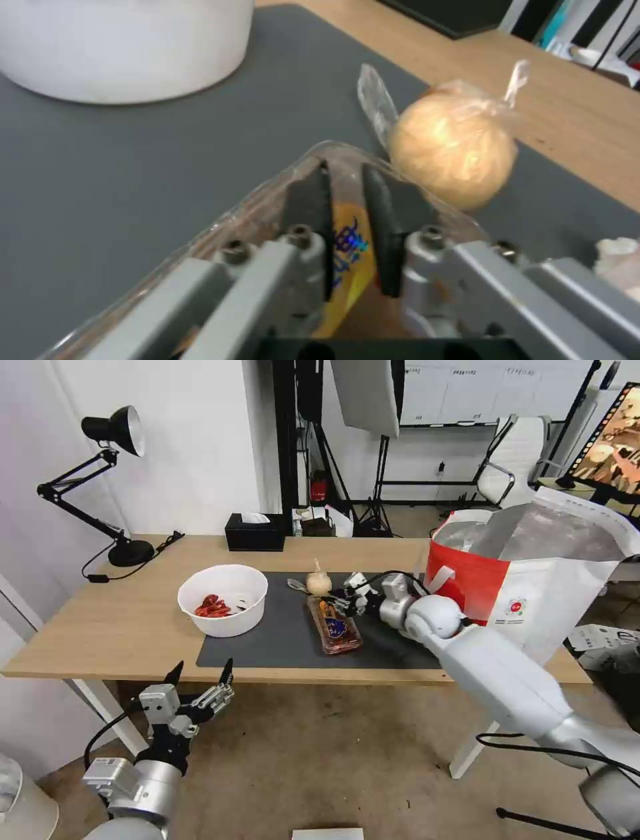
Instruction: Pick up the trash from the table and place it into the takeout bag.
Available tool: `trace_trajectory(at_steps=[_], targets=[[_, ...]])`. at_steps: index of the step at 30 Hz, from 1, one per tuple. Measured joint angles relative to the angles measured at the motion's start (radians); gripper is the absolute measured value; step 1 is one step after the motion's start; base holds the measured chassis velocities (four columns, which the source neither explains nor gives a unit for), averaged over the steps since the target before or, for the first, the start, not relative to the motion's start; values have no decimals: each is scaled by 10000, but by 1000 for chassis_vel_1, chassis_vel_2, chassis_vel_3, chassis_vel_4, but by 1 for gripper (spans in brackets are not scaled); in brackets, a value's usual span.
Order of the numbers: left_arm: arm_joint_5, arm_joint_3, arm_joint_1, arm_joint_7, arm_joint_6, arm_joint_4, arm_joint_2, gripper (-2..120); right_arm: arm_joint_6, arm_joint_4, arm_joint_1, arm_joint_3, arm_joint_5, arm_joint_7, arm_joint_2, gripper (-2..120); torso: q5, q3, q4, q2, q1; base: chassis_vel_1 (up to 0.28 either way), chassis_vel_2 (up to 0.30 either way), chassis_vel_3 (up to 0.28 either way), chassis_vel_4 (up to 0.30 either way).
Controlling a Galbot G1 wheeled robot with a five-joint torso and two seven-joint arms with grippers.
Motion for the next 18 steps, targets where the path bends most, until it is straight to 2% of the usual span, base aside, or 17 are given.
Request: trace_trajectory(at_steps=[1, 2, 3, 4, 5, 7, 11, 14, 16, 18], targets=[[-616, 90, -119, -85, 18, -4, 319, 100, -50, -66, 23, -21, -35, 112, 37, 4, 0, 0, -2, 0, 0, 0, 0, 0, 0], [-616, 90, -119, -85, 18, -4, 319, 100, -50, -66, 23, -21, -35, 112, 37, 4, 0, 0, -2, 0, 0, 0, 0, 0, 0], [-1189, 137, -255, -164, 29, -4, 592, 100, -83, -106, 27, -23, -66, 217, 54, 0, -1, 0, -3, 0, 0, 0, 0, 0, 0], [-1986, 160, -468, -283, 32, 1, 992, 100, -119, -131, 27, -23, -87, 293, 57, 0, 1, 0, -5, 0, 0, 0, 0, 0, 0], [-1986, 160, -468, -283, 32, 1, 992, 100, -119, -131, 27, -23, -87, 293, 57, 0, 1, 0, -5, 0, 0, 0, 0, 0, 0], [-3308, 235, -1039, -454, 52, 136, 1732, 100, -142, -105, 10, -21, -94, 352, -33, 0, 1, -1, -3, 0, 0, 0, 0, 0, 0], [-4063, 405, -1507, -514, 58, 317, 2179, 100, -151, -48, -26, -22, -94, 361, -125, 0, 0, 0, -5, 0, 0, 0, 0, 0, 0], [-5169, 1179, -2568, -534, 66, 966, 2688, 100, -207, 153, -82, -37, -65, 390, -316, 0, 1, -1, -4, 1, 0, 0, 0, 0, 0], [-5368, 1338, -2770, -536, 72, 1107, 2751, 100, -226, 196, -91, -39, -50, 393, -347, 0, 1, -1, -5, 0, 0, 0, 0, 0, 0], [-6059, 1959, -3548, -533, 175, 1608, 2914, 100, -291, 299, -104, -48, -10, 407, -450, 0, 1, -1, -3, 0, 0, 0, 0, 0, 0]])
